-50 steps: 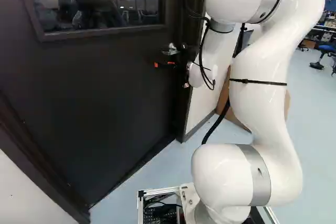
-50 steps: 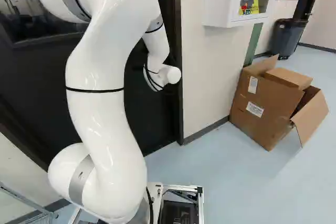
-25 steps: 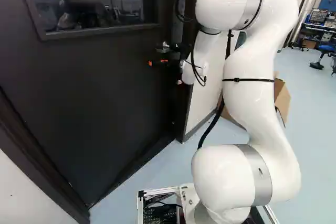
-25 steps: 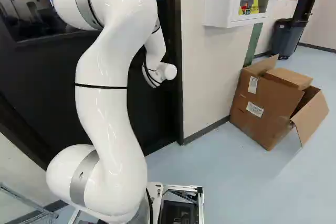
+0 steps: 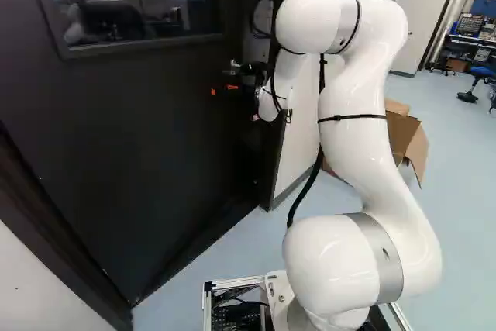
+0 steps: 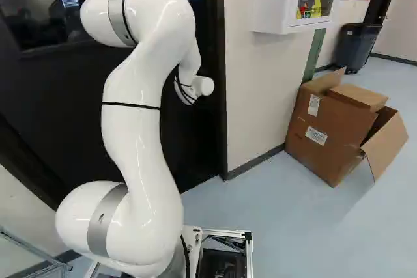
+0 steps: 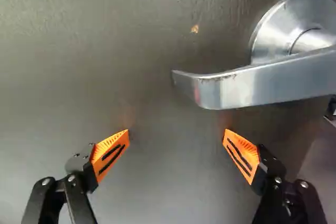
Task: Open the door and move inside
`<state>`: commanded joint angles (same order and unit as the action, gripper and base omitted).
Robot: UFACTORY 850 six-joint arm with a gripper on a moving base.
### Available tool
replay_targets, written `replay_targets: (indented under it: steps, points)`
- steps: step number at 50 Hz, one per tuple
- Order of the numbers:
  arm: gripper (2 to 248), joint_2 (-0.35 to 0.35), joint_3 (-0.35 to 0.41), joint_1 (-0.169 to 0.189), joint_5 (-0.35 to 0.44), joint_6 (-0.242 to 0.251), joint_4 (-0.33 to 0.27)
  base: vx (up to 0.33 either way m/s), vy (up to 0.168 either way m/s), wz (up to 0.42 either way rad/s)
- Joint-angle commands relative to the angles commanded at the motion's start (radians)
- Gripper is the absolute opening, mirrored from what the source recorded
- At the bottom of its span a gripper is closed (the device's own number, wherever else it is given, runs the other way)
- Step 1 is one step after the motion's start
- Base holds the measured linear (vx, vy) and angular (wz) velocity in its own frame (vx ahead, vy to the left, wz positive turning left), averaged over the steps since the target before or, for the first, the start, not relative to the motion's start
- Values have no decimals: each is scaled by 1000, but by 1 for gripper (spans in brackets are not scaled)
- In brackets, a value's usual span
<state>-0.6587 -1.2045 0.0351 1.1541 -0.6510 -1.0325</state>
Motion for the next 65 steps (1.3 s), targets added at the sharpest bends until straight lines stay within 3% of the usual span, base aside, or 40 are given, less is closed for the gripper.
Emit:
replay_targets:
  steps: [54,65]
  points:
    - [247,-196,-291,-139,0,0,0,0,0,0]
    - [247,-215,-319,-151,0,0,0,0,0,0]
